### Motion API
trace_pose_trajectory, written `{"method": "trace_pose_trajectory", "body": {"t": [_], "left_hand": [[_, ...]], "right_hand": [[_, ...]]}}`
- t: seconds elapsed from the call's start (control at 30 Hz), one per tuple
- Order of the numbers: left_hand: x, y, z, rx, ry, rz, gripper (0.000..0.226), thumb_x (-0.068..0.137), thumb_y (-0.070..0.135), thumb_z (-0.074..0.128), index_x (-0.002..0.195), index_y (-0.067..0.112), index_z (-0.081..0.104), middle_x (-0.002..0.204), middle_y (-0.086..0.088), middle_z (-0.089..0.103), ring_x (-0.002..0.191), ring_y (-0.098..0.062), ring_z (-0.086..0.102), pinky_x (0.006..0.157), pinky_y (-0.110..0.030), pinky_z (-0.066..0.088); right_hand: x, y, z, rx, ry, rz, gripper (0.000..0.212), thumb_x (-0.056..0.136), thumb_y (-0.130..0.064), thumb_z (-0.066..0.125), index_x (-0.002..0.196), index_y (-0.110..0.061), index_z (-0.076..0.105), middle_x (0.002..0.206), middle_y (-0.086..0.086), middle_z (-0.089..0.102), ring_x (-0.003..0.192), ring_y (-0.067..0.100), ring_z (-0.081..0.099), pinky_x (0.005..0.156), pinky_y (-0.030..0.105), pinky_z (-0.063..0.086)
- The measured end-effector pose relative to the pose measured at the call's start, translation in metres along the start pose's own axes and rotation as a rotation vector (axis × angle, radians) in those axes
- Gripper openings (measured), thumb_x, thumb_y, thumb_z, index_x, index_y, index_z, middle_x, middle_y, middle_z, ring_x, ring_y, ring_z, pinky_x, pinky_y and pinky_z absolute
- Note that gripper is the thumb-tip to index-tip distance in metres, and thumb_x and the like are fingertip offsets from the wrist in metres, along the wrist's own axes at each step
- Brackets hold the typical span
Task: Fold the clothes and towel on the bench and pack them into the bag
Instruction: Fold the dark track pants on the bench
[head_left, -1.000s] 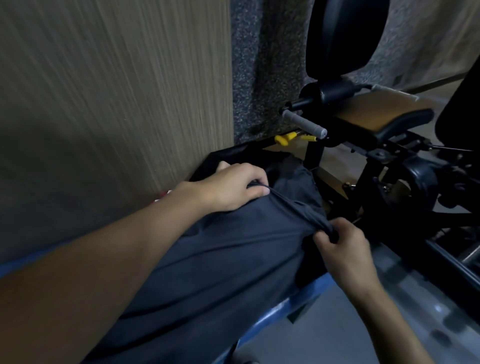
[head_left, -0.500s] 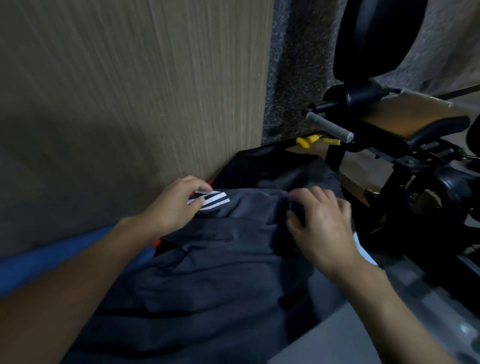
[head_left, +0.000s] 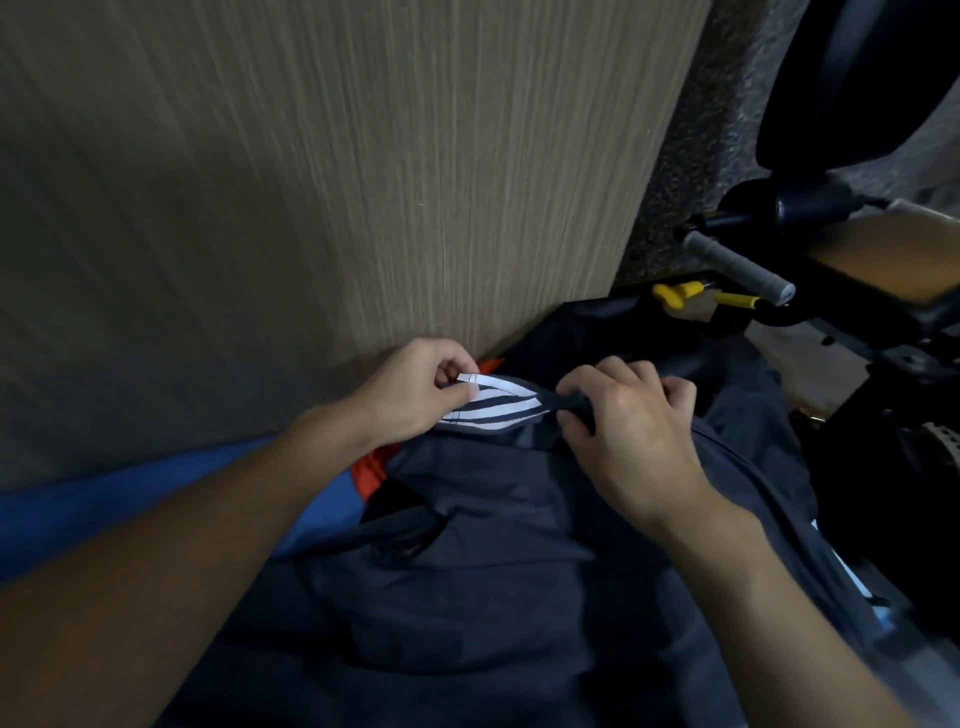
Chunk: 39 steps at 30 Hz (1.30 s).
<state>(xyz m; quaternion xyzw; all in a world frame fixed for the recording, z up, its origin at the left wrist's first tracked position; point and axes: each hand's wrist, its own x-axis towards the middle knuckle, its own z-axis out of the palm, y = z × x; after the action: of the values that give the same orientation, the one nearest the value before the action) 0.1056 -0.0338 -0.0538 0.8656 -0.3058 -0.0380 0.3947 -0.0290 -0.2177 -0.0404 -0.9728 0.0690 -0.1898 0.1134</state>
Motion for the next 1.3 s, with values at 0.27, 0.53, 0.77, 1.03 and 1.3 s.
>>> {"method": "trace_pose_trajectory", "body": {"t": [0.27,0.53,0.77,1.03,1.3], "left_hand": [[0.012,0.014,-0.006,-0.199,0.096,0.018,0.014,0.093,0.002,0.063,0.100,0.002,0.050,0.068,-0.025,0.058,0.041,-0.003,0.035,0.044,-0.015,0.030],[0.045,0.022,-0.003,-0.159,0.109,0.082,0.029,0.091,0.005,0.064,0.085,0.026,0.045,0.058,0.000,0.048,0.050,-0.013,0.038,0.050,-0.025,0.034],[0.030,0.021,-0.001,-0.264,-0.040,-0.057,0.033,0.092,0.001,0.063,0.115,0.023,0.052,0.101,-0.003,0.070,0.086,-0.024,0.063,0.084,-0.047,0.053],[0.011,0.011,-0.006,-0.248,-0.273,-0.090,0.051,0.074,-0.014,0.060,0.114,0.017,0.050,0.115,-0.023,0.062,0.089,-0.029,0.062,0.072,-0.044,0.047],[0.014,0.012,-0.010,-0.239,-0.235,-0.117,0.058,0.055,0.029,0.080,0.110,0.030,0.061,0.116,-0.010,0.070,0.110,-0.031,0.065,0.100,-0.048,0.050]], "right_hand": [[0.005,-0.012,0.005,-0.004,0.124,-0.005,0.014,0.088,-0.020,0.059,0.099,-0.027,0.052,0.099,-0.008,0.056,0.101,0.022,0.049,0.090,0.040,0.024],[0.017,-0.012,0.010,-0.032,0.074,-0.071,0.017,0.085,-0.017,0.058,0.091,-0.031,0.065,0.115,-0.009,0.052,0.118,0.024,0.039,0.095,0.041,0.017],[0.027,-0.011,0.013,-0.077,0.028,-0.057,0.033,0.089,-0.026,0.057,0.122,-0.032,0.057,0.123,-0.011,0.056,0.122,0.023,0.038,0.096,0.044,0.018],[0.040,-0.012,0.021,-0.062,0.065,0.012,0.014,0.094,-0.034,0.053,0.089,-0.031,0.065,0.102,-0.009,0.061,0.110,0.022,0.042,0.092,0.044,0.020],[0.045,-0.015,0.020,0.103,0.159,0.068,0.014,0.096,-0.027,0.047,0.084,-0.025,0.055,0.078,-0.008,0.059,0.095,0.019,0.049,0.091,0.040,0.022]]}}
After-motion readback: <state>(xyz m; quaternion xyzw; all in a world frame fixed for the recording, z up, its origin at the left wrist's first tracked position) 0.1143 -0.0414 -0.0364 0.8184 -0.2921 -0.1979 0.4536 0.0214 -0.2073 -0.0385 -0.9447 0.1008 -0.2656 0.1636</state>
